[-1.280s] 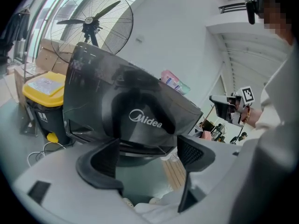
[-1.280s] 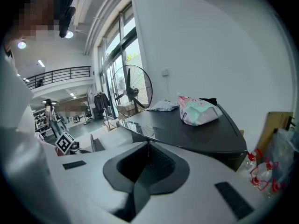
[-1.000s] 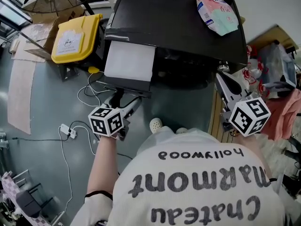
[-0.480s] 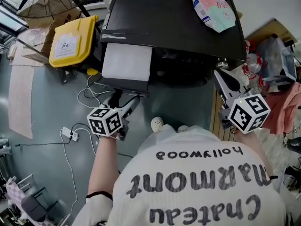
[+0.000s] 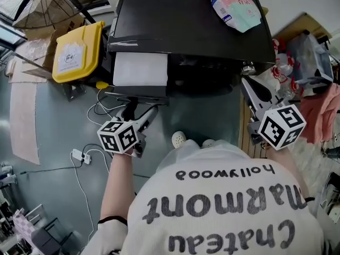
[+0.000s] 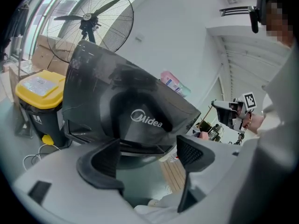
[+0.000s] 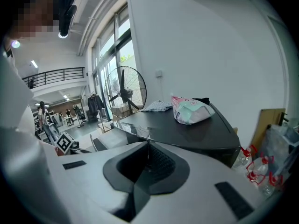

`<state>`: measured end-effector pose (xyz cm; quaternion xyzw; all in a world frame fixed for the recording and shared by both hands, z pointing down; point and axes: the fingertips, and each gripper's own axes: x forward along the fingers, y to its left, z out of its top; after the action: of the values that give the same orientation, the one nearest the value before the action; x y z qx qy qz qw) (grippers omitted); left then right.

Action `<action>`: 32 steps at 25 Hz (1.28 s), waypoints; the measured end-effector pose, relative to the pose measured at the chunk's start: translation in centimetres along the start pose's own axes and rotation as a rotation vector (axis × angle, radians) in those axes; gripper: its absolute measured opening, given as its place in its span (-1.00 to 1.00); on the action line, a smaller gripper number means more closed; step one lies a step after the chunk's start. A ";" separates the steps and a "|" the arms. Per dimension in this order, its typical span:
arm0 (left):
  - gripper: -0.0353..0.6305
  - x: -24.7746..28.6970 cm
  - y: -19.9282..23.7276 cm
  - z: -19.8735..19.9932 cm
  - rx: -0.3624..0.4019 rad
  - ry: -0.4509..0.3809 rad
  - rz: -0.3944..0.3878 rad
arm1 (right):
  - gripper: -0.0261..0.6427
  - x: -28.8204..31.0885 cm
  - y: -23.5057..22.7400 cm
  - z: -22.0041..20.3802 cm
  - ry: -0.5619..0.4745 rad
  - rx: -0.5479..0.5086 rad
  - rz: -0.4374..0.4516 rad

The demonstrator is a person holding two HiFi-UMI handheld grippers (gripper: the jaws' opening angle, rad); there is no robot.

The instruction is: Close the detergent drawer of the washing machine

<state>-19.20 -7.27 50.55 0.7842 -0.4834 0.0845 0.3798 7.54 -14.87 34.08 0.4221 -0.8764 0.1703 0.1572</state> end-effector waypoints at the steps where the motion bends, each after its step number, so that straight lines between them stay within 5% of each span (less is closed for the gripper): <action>1: 0.26 0.0 0.0 0.1 -0.002 0.001 -0.002 | -0.83 0.0 0.0 0.0 0.000 0.003 -0.003; 32: 0.23 2.4 0.8 2.9 0.002 0.008 -0.035 | -0.83 -0.1 -0.6 -1.6 0.020 0.050 -0.058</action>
<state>-19.32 -11.07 50.20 0.7926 -0.4679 0.0811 0.3825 8.30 -14.45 35.52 0.4493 -0.8577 0.1916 0.1605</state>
